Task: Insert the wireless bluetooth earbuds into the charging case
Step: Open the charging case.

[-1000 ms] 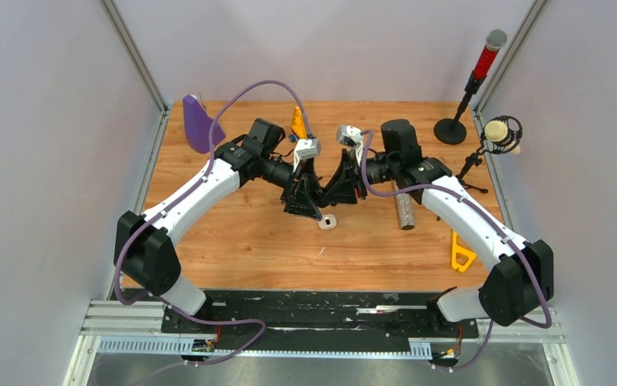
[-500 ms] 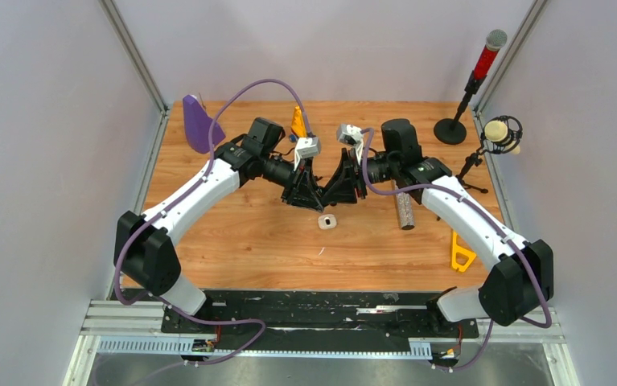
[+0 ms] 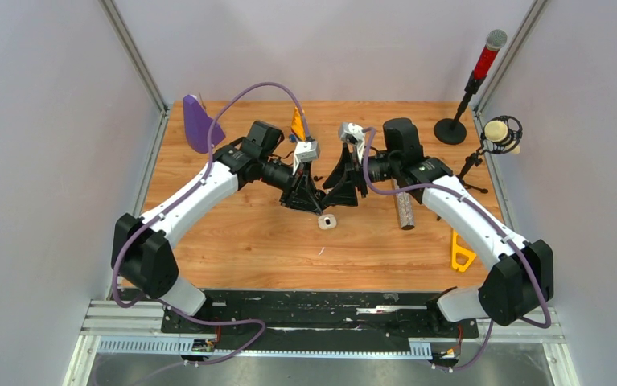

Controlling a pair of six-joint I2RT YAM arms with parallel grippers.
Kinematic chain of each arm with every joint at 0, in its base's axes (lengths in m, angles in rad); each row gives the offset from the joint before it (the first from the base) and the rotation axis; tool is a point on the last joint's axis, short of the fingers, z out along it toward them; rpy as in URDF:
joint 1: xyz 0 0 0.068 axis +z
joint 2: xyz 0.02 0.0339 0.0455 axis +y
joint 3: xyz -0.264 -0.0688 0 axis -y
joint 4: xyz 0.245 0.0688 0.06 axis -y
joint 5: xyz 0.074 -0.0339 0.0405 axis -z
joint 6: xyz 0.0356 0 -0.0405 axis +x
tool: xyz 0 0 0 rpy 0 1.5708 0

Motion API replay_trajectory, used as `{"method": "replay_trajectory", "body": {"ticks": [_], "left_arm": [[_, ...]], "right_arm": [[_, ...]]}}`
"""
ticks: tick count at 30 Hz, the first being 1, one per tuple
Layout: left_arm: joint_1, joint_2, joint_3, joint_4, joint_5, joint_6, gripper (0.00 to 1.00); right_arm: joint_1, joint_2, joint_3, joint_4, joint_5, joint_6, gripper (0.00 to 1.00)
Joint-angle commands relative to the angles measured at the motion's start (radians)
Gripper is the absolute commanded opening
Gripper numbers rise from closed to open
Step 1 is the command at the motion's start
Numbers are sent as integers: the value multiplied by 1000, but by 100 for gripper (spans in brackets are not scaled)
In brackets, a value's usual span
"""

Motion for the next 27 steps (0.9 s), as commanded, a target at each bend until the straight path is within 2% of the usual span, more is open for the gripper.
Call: {"method": "replay_trajectory", "body": {"ticks": [1,6,12,18,23,27], "left_arm": [[-6,-73,-19,-17,5,58,16],[-5,-87,-36,-7,2,59,14],[-5,-79,-43,11,15,43,13],[-6,-89,-49,13,26,47,12],[-6,-94,-58,22,18,44,12],[-6,-94,-60,28,15,38,11]], "right_arm": [[-17,-8,3,41,6,-4,58],[-20,8,7,40,56,2,58],[-18,-17,2,43,-31,7,62],[-11,-18,8,56,156,7,63],[-2,-32,-7,63,-1,25,66],[26,-29,-12,65,-17,27,67]]}}
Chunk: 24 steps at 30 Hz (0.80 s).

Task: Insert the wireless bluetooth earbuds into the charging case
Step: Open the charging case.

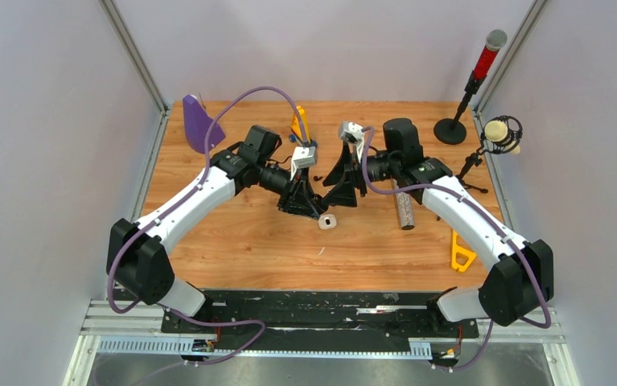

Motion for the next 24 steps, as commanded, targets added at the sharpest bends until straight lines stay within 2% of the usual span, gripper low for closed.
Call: {"method": "replay_trajectory", "body": {"ticks": [1,10,24], "left_arm": [[-5,-45,1,31,35,5,11],[-6,-62,-7,30,32,7,9],[-5,-72,-10,7,33,36,9]], "right_arm": [[30,-24,-8,45,-42,7,68],[38,8,-6,45,78,-5,69],[23,-42,-14,46,130,-40,72]]}}
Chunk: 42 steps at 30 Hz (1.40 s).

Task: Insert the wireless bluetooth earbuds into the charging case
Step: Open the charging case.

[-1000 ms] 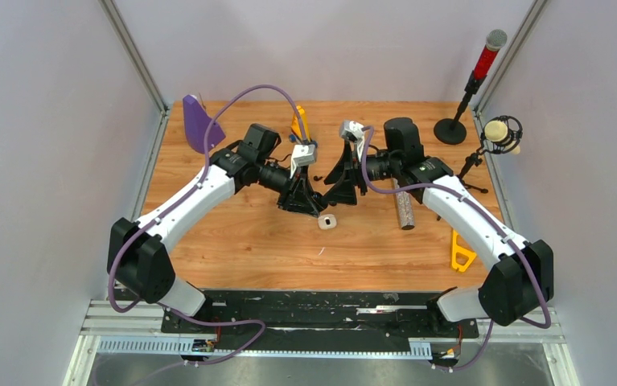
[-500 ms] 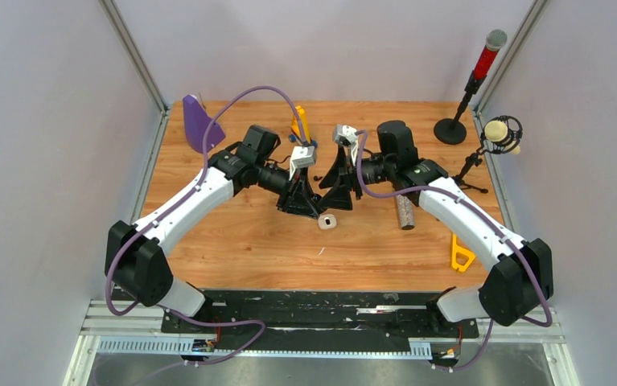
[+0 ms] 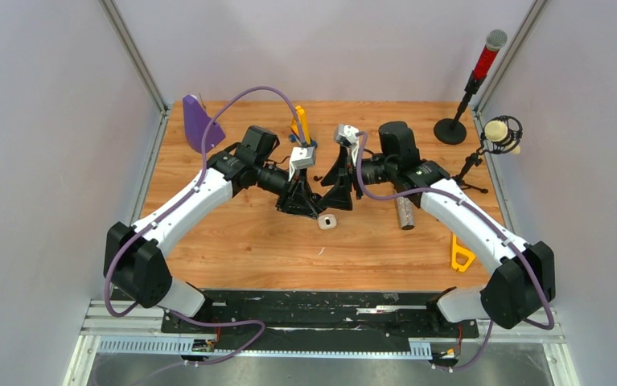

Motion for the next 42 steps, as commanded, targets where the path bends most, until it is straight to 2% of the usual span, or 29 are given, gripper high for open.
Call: {"method": "replay_trajectory", "body": {"ticks": [1,30,37,42], "left_arm": [[-6,-48,3,-2,48,27,8],[-6,-39,-1,9,48,13,8],[-6,-32,1,10,39,14,8],[-4,-16,11,20,23,-8,8]], "right_arm": [[-16,-30,-3,43,40,-32,72],[-27,-84,-10,41,110,-76,73],[-26,-113,10,32,88,-79,74],[-27,-151,29,18,65,-83,79]]}}
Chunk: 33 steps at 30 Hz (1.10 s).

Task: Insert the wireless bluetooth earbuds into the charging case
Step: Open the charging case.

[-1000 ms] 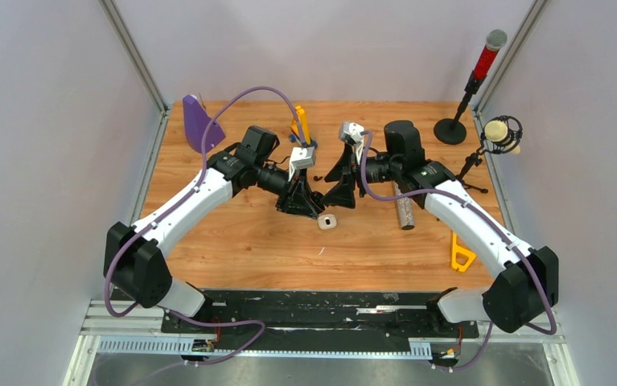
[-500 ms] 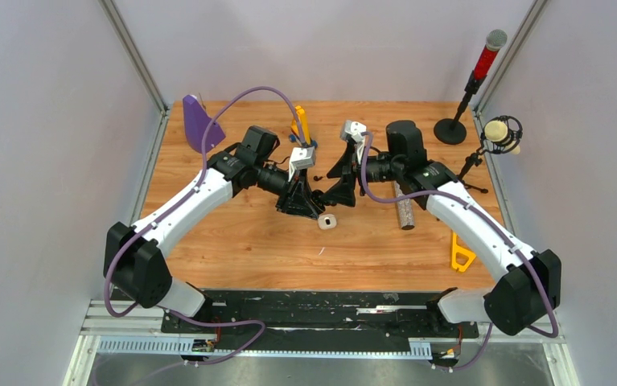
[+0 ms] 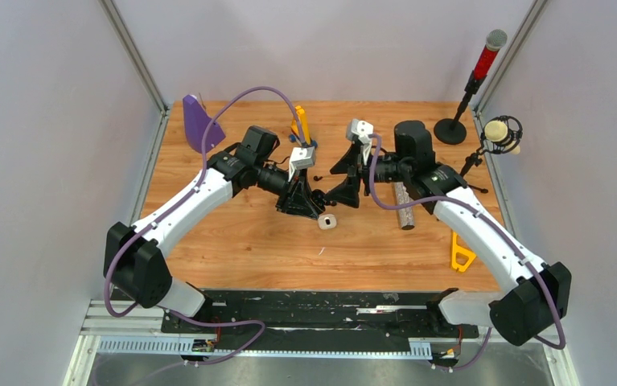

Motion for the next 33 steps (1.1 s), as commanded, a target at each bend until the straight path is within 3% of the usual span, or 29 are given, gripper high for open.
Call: {"method": "replay_trajectory", "body": {"ticks": [1,26,33], "left_arm": [[-3,-13,14,23,11,-14,8],[18,-36,2,45,89,-30,6],[25,-34,-3,46,50,-23,4]], "right_arm": [[-6,-65,38,17,-33,-21,80],[7,35,6,59,74,33,79],[7,-25,28,19,-23,22,86]]}}
